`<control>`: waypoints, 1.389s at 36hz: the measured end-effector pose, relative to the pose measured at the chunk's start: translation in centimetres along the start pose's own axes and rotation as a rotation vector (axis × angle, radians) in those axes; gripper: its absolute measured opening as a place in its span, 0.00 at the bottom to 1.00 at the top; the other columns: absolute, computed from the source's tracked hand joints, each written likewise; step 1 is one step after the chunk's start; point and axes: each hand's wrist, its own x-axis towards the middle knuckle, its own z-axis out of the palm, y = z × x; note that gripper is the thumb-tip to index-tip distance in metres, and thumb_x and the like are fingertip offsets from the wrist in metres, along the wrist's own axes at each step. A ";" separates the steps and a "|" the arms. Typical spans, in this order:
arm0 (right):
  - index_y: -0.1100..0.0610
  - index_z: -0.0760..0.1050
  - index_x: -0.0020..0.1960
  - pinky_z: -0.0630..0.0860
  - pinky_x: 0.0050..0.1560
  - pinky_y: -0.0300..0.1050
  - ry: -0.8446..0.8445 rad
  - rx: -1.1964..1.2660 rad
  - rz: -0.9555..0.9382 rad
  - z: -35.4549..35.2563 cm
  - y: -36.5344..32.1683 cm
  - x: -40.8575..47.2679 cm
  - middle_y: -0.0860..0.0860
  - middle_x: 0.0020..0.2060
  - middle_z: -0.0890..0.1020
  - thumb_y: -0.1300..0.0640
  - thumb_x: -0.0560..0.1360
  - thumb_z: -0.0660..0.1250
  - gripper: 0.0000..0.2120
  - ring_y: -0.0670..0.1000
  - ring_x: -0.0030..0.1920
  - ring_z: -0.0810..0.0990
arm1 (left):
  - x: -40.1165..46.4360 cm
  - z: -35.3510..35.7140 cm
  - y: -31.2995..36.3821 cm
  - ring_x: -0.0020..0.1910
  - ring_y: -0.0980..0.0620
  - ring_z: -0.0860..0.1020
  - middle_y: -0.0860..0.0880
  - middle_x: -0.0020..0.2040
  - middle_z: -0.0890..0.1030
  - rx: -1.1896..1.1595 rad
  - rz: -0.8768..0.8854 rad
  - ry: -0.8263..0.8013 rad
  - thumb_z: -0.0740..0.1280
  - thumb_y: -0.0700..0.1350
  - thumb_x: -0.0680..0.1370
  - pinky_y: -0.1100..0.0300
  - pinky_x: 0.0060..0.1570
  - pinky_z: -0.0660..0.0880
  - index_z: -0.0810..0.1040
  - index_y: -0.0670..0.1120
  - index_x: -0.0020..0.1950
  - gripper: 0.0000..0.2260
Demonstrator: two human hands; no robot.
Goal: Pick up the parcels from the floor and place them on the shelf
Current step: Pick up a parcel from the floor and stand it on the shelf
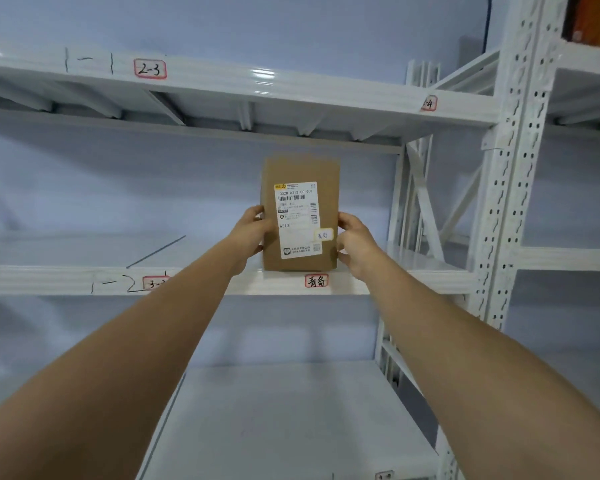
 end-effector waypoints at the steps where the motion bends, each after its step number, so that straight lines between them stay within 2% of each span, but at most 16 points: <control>1: 0.55 0.66 0.71 0.71 0.32 0.38 0.006 -0.004 0.012 -0.1 0.5 0.3 0.51 0.65 0.74 0.78 0.73 0.47 0.33 0.46 0.44 0.77 | 0.2 0.3 -0.6 0.60 0.50 0.73 0.48 0.66 0.74 -0.012 -0.014 -0.010 0.63 0.42 0.79 0.57 0.56 0.70 0.60 0.51 0.76 0.26; 3: 0.53 0.66 0.71 0.71 0.32 0.37 0.025 0.010 0.023 -0.4 1.5 1.2 0.51 0.67 0.73 0.78 0.72 0.48 0.34 0.49 0.49 0.77 | 0.8 0.9 -1.6 0.61 0.49 0.73 0.50 0.63 0.75 -0.032 -0.023 -0.024 0.63 0.43 0.79 0.58 0.57 0.69 0.59 0.54 0.77 0.27; 5: 0.52 0.66 0.72 0.73 0.33 0.38 0.030 0.038 0.016 -0.6 2.4 2.0 0.53 0.66 0.74 0.79 0.71 0.49 0.36 0.47 0.47 0.77 | 1.3 1.3 -2.2 0.60 0.50 0.74 0.51 0.65 0.75 -0.040 -0.021 -0.035 0.63 0.42 0.79 0.57 0.57 0.69 0.59 0.56 0.77 0.28; 9: 0.51 0.65 0.73 0.77 0.38 0.41 0.001 0.040 -0.004 -0.6 4.0 3.3 0.54 0.64 0.76 0.79 0.69 0.51 0.39 0.53 0.54 0.79 | 1.7 2.2 -2.4 0.55 0.51 0.72 0.53 0.61 0.73 -0.034 0.005 -0.066 0.59 0.40 0.81 0.62 0.47 0.70 0.59 0.56 0.76 0.25; 11: 0.51 0.67 0.72 0.78 0.38 0.42 -0.008 0.023 -0.007 -0.5 4.6 3.7 0.54 0.65 0.77 0.79 0.68 0.50 0.38 0.55 0.55 0.79 | 2.0 2.5 -2.5 0.56 0.50 0.72 0.52 0.63 0.73 -0.026 0.013 -0.070 0.58 0.39 0.81 0.60 0.49 0.70 0.58 0.55 0.76 0.25; 15: 0.48 0.67 0.72 0.80 0.34 0.40 -0.012 -0.021 0.005 -0.6 5.3 4.3 0.52 0.63 0.79 0.77 0.71 0.51 0.36 0.48 0.46 0.82 | 2.8 3.1 -2.8 0.67 0.46 0.70 0.49 0.72 0.69 0.006 0.013 -0.036 0.60 0.39 0.81 0.56 0.56 0.67 0.55 0.53 0.77 0.27; 21: 0.48 0.66 0.70 0.76 0.32 0.35 -0.010 -0.103 -0.025 -0.8 5.5 4.9 0.48 0.53 0.78 0.73 0.76 0.51 0.29 0.42 0.40 0.78 | 3.4 3.9 -3.1 0.69 0.43 0.71 0.47 0.73 0.69 0.013 -0.014 -0.017 0.62 0.38 0.80 0.54 0.60 0.71 0.52 0.53 0.77 0.30; 28: 0.48 0.67 0.67 0.79 0.44 0.43 -0.028 -0.257 -0.001 -0.9 5.2 5.6 0.50 0.59 0.81 0.67 0.76 0.58 0.23 0.53 0.53 0.80 | 2.5 4.6 -3.1 0.71 0.46 0.68 0.48 0.74 0.68 0.010 -0.003 -0.050 0.62 0.36 0.80 0.60 0.56 0.66 0.49 0.51 0.78 0.33; 32: 0.48 0.52 0.77 0.73 0.66 0.53 -0.042 -0.395 0.068 -1.2 5.2 5.2 0.51 0.70 0.73 0.65 0.75 0.59 0.34 0.56 0.67 0.73 | 2.6 4.2 -3.0 0.71 0.45 0.69 0.49 0.74 0.68 0.047 -0.027 -0.075 0.62 0.38 0.80 0.54 0.62 0.68 0.48 0.53 0.79 0.33; 34: 0.51 0.44 0.79 0.68 0.67 0.48 -0.047 -0.434 0.085 -1.2 5.1 4.3 0.51 0.73 0.69 0.69 0.76 0.58 0.38 0.56 0.71 0.68 | 2.3 4.0 -3.0 0.71 0.44 0.69 0.47 0.74 0.68 0.141 -0.040 -0.049 0.63 0.41 0.80 0.52 0.65 0.67 0.51 0.51 0.79 0.31; 36: 0.56 0.43 0.79 0.67 0.66 0.47 -0.005 -0.467 0.070 -1.5 5.3 3.3 0.54 0.74 0.67 0.69 0.76 0.58 0.37 0.56 0.72 0.66 | 1.6 3.9 -3.3 0.70 0.43 0.69 0.44 0.73 0.68 0.272 -0.050 0.010 0.63 0.45 0.80 0.54 0.62 0.67 0.55 0.46 0.78 0.29; 38: 0.60 0.53 0.77 0.70 0.61 0.48 0.078 -0.479 0.054 -1.6 5.8 2.7 0.57 0.72 0.67 0.67 0.76 0.58 0.31 0.58 0.70 0.68 | 0.8 3.8 -3.7 0.68 0.42 0.71 0.41 0.71 0.70 0.392 -0.042 0.069 0.64 0.50 0.79 0.56 0.55 0.68 0.59 0.41 0.76 0.29; 41: 0.64 0.61 0.73 0.70 0.61 0.47 0.165 -0.498 0.038 -2.2 6.3 2.0 0.60 0.70 0.68 0.67 0.76 0.58 0.25 0.60 0.68 0.70 | -0.4 3.5 -4.4 0.62 0.41 0.75 0.40 0.66 0.74 0.570 -0.003 0.123 0.63 0.54 0.78 0.52 0.57 0.72 0.65 0.40 0.71 0.27; 46: 0.69 0.73 0.58 0.74 0.50 0.49 0.170 -0.613 0.013 -3.4 7.2 0.0 0.64 0.57 0.78 0.69 0.74 0.56 0.16 0.63 0.57 0.77 | -3.2 2.8 -6.3 0.58 0.43 0.76 0.43 0.61 0.77 1.036 0.095 0.087 0.60 0.47 0.78 0.53 0.53 0.73 0.71 0.42 0.65 0.17; 48: 0.66 0.74 0.48 0.74 0.47 0.49 0.129 -0.720 -0.015 -3.9 8.3 -0.8 0.63 0.51 0.80 0.68 0.73 0.57 0.09 0.60 0.49 0.78 | -4.5 2.8 -7.6 0.60 0.43 0.75 0.44 0.62 0.76 1.189 0.117 0.024 0.59 0.47 0.79 0.53 0.54 0.73 0.71 0.42 0.65 0.17; 50: 0.62 0.74 0.47 0.71 0.44 0.45 0.057 -0.894 -0.047 -4.4 9.6 -1.9 0.61 0.53 0.80 0.66 0.73 0.57 0.07 0.57 0.48 0.77 | -5.8 2.9 -9.1 0.62 0.43 0.74 0.44 0.63 0.76 1.332 0.117 -0.055 0.58 0.47 0.79 0.54 0.56 0.72 0.71 0.42 0.66 0.17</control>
